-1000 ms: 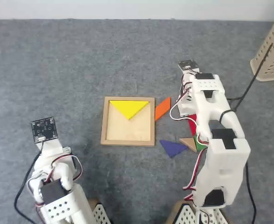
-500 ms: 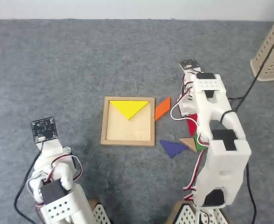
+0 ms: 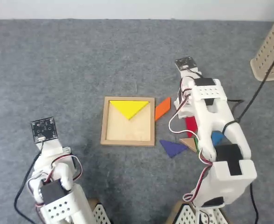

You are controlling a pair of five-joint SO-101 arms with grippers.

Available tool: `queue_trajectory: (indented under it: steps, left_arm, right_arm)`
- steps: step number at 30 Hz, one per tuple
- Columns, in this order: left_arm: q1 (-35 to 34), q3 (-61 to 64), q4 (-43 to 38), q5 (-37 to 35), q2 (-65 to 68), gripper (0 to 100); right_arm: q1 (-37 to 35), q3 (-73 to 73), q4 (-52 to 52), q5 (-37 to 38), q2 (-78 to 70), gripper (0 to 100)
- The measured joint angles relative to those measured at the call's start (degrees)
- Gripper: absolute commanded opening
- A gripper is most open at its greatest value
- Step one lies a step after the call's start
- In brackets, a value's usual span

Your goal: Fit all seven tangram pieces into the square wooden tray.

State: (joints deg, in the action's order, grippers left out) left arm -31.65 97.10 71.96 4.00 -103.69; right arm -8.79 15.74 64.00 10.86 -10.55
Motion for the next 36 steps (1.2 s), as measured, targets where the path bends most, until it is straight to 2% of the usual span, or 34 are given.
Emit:
queue_trajectory:
  steps: [7,21,26,33,36]
  left_arm:
    - [0.0,0.0,0.0,0.0,0.0,1]
    - [0.0,0.0,0.0,0.0,0.0,1]
    - [0.0,0.0,0.0,0.0,0.0,1]
    - [0.0,0.0,0.0,0.0,0.0,1]
    - [0.0,0.0,0.0,0.0,0.0,1]
  right_arm:
    - [2.46,0.0,0.0,0.0,-0.09,26.8]
    - [-0.26,-9.23,6.24,1.41,-13.89,30.2]
    - [-1.85,-8.62,6.68,1.32,-14.07,21.1]
    - [-1.67,-7.47,6.68,-0.18,-11.87,20.4]
    - [-2.2,-3.96,6.77,-1.05,-8.09,16.5]
